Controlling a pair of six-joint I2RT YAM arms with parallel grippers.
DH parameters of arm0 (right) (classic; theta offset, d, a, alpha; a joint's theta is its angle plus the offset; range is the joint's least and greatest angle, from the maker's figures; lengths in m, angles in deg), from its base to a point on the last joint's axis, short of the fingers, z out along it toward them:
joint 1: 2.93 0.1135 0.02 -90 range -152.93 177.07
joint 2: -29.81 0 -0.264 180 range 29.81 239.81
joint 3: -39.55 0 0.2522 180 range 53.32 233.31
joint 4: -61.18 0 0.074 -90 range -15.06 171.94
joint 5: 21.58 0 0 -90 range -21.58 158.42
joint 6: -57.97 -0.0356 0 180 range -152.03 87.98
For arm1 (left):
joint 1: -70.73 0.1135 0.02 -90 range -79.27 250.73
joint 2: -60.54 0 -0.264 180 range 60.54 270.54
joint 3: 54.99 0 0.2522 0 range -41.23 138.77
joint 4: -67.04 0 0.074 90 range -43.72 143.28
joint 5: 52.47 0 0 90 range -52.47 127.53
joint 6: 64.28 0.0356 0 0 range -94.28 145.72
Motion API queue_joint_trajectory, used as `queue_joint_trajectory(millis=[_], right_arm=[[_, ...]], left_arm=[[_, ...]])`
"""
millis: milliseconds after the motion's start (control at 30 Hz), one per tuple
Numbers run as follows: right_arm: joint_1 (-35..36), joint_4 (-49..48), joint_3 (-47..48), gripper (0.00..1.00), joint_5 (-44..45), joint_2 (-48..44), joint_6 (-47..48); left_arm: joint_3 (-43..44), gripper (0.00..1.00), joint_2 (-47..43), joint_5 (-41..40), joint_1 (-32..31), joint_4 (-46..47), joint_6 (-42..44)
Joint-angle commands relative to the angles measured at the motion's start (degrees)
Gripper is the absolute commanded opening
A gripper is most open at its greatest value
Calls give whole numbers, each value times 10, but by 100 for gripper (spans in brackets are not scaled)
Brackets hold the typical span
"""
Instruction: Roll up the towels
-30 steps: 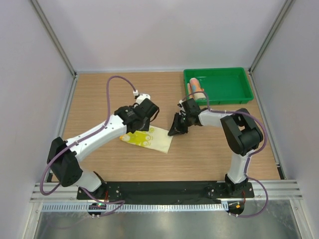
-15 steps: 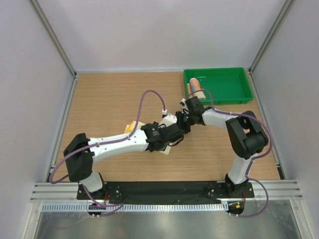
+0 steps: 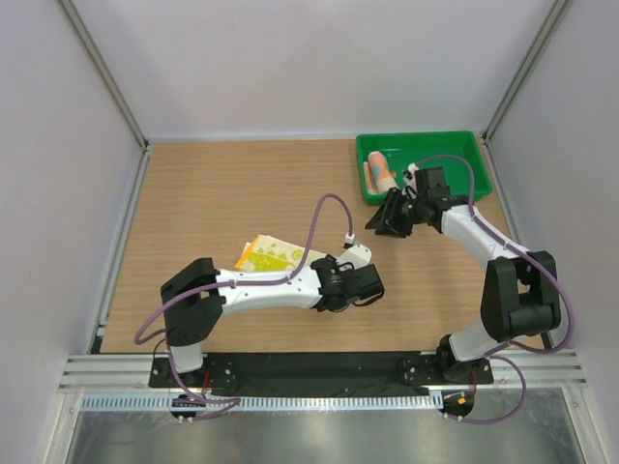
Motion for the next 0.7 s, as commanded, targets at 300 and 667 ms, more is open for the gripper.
queue_joint_trajectory(millis=[300,667], right_arm=[[-26,40,-38,44,-24,-53,14],[-26,45,-35,44,-24,-50,17]], left_arm=[[-21,53,67,11,10,91,-30],[-89,43,69,57,39,161,-33]])
